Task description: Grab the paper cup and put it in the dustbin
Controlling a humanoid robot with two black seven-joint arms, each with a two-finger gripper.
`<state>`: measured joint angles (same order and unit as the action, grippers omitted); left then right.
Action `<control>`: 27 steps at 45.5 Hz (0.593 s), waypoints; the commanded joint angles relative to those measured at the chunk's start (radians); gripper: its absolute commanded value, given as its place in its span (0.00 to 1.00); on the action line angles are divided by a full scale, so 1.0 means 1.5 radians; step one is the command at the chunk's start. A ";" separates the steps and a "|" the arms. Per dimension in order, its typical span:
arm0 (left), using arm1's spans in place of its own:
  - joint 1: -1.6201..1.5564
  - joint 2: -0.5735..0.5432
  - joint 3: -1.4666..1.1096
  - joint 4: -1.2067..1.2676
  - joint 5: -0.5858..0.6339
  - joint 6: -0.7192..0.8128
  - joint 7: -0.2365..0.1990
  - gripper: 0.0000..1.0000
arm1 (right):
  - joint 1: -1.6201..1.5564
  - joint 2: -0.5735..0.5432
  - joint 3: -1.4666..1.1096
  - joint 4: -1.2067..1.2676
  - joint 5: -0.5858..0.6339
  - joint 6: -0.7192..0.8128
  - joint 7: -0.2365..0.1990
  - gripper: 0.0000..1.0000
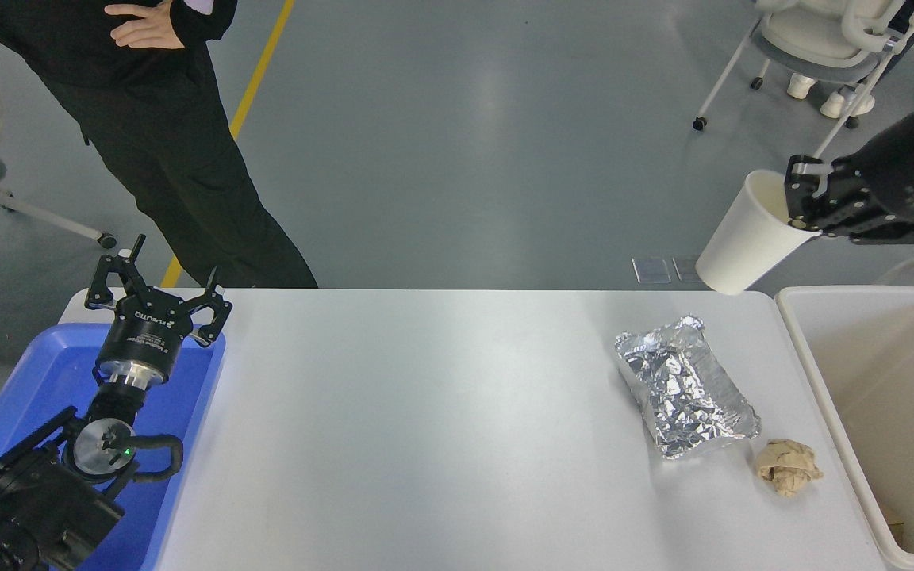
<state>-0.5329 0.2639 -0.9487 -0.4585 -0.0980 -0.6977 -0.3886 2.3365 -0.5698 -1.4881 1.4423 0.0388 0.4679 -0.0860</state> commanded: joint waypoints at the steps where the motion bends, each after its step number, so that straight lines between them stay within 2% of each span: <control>1: 0.000 0.000 -0.001 0.000 0.000 0.000 -0.001 1.00 | -0.105 -0.125 -0.029 -0.075 -0.078 -0.064 0.000 0.00; 8: 0.000 0.000 -0.001 0.000 0.000 0.000 -0.001 1.00 | -0.188 -0.205 -0.005 -0.137 -0.122 -0.110 0.001 0.00; 17: 0.000 0.000 -0.001 0.000 0.000 0.000 -0.001 1.00 | -0.363 -0.217 0.088 -0.254 -0.124 -0.137 0.001 0.00; 27: 0.000 0.000 -0.001 0.000 0.000 0.000 -0.001 1.00 | -0.598 -0.212 0.279 -0.384 -0.125 -0.159 0.001 0.00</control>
<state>-0.5324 0.2639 -0.9495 -0.4586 -0.0981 -0.6978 -0.3896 1.7601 -0.8677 -1.3108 1.0619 -0.1336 0.2783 -0.0838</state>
